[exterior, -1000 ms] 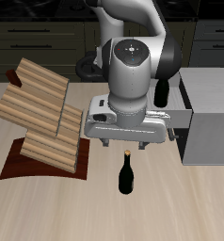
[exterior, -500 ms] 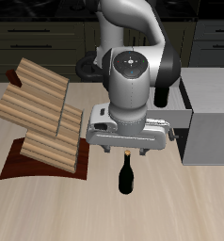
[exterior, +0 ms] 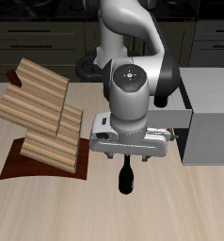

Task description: Place the wine bottle from the table into the top drawer

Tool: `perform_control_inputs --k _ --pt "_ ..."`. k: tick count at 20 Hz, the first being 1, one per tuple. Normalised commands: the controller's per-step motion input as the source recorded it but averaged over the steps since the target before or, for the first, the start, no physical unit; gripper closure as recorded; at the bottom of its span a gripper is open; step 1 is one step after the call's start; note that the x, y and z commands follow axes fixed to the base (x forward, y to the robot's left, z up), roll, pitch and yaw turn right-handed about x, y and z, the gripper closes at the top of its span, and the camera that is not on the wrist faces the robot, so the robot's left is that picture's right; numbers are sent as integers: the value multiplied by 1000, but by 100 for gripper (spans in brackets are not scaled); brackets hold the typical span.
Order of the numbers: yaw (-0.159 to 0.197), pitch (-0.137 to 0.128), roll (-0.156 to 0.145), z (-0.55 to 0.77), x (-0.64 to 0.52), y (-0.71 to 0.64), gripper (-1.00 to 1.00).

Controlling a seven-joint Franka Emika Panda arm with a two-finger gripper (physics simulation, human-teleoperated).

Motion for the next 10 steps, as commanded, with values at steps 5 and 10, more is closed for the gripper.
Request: perform_control_inputs --k 5,10 --pt "-16 44 19 -195 25 -20 100" --pt "-25 2 -4 15 0 -95 100"
